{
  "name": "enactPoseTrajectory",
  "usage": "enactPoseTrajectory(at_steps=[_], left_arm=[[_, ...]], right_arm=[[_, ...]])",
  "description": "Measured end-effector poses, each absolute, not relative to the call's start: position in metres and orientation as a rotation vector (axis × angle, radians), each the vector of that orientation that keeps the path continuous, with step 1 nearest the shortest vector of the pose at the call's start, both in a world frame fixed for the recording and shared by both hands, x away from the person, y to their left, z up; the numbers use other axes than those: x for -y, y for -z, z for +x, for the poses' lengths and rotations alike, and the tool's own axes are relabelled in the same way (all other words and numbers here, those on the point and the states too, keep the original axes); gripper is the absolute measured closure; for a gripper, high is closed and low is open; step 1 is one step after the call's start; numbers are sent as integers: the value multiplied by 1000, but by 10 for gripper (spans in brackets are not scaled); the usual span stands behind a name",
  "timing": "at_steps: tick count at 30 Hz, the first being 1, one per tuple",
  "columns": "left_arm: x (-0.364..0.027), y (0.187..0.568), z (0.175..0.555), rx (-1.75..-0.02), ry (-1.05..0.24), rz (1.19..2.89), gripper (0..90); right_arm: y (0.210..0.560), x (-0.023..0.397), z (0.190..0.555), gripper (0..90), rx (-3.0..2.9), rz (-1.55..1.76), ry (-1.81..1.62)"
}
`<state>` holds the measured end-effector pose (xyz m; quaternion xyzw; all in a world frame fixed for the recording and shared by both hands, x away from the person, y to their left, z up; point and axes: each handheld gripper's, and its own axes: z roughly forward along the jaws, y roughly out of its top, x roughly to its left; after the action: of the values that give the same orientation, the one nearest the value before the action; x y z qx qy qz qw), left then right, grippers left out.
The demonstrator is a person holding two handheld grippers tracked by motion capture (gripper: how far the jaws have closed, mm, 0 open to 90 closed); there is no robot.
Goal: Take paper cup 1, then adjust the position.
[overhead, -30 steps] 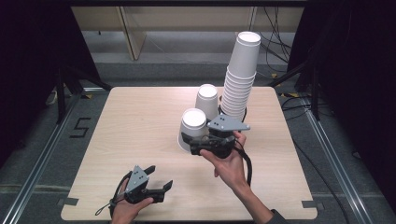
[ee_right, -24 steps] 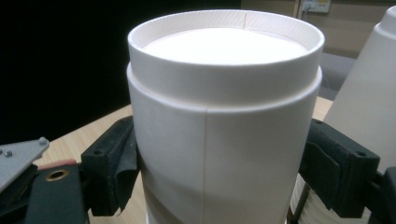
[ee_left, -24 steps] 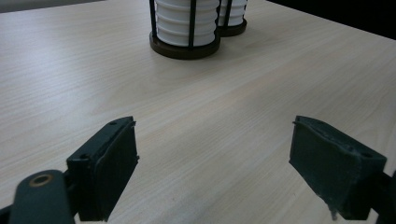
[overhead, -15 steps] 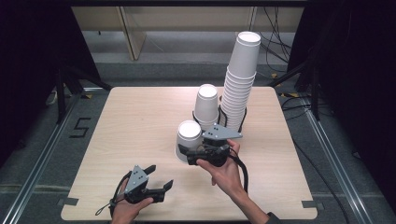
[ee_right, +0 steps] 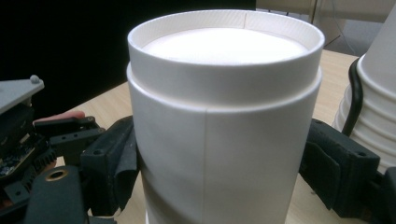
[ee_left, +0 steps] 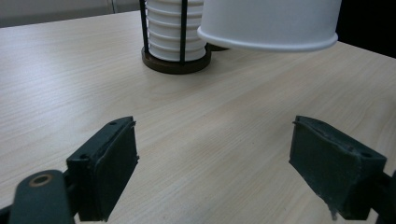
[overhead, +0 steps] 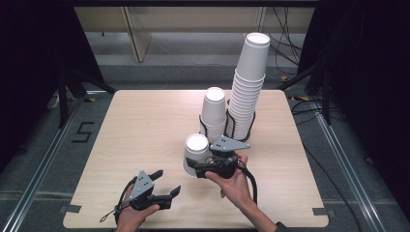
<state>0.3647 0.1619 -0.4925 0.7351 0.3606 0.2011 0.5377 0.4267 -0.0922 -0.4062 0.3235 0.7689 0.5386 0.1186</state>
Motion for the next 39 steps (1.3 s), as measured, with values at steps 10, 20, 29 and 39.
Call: enactPoseTrajectory(at_steps=[10,20,29,39], left_arm=[[-161,492,364,-850,-479,1754,144],[-160,491,363,-838,-484,1734,144],[-153,491,361,-782,-457,1725,144],[-150,490,358,-724,-441,1716,133]], right_arm=[[416,88,422,198,-2281,921,-1559],[419,85,417,198,-2311,913,-1569],[421,78,413,198,-2336,898,-1576],[422,67,407,199,-2347,858,-1598]])
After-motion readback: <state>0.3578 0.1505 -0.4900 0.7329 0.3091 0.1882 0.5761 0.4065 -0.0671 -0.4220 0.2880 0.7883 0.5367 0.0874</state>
